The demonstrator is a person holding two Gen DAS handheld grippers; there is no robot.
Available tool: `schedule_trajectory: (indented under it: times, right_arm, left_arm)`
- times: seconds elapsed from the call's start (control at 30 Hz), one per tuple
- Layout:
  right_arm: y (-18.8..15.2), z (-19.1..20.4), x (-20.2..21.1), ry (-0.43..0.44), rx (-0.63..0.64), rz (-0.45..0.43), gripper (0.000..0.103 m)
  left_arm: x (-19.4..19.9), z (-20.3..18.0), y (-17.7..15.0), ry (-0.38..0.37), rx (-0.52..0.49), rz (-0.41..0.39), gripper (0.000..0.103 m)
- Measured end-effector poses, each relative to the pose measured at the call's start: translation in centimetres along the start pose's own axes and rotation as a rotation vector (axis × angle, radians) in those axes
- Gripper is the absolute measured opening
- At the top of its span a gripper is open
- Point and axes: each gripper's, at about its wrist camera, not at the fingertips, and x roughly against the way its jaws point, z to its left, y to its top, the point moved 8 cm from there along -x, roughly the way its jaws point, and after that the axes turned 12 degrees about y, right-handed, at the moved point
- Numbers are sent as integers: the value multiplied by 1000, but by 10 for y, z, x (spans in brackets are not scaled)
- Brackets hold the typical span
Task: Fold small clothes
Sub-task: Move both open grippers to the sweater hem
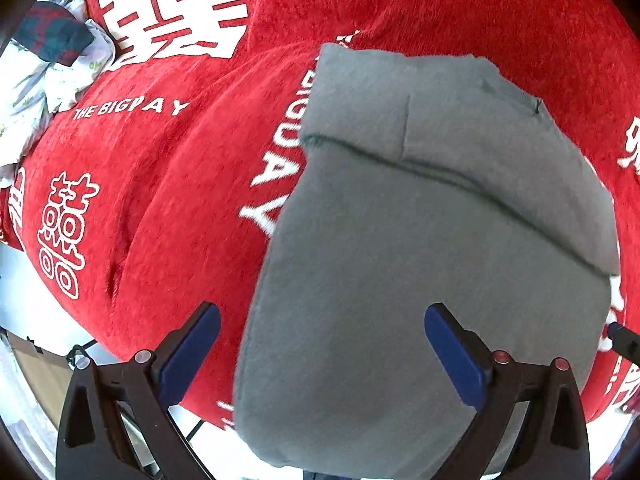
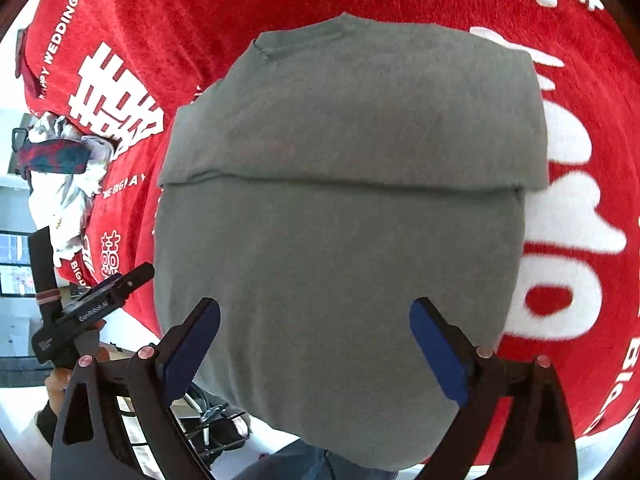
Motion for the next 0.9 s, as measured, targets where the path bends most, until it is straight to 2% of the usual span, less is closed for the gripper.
schedule_trajectory:
  times: [0.1,0.17,0.23,0.47,0.77,0.9]
  right_arm:
    - [-18,7,-4,19,-22,-10,97]
    - [-32,12,-7,36,-50,-16,102]
    - [-42,16,-6,59,-64,-33,103]
    - [-84,28,-9,82,-67,-41,103]
    - [-177,-31,-28,2,-212,105,103]
    - [-201,-57,-48,-9,-259,143,103]
  left_arm:
    - [1,13,-15,7,-4,-3,102]
    - [1,24,-25,22,-2,-8,102]
    - [-2,34,-38,16,-13,4,102]
    - [-14,50,-91,-101,-74,49,102]
    - [-59,44,-156,-179,-129,169,102]
    - [-73,32,-171,-197,-158,192,102]
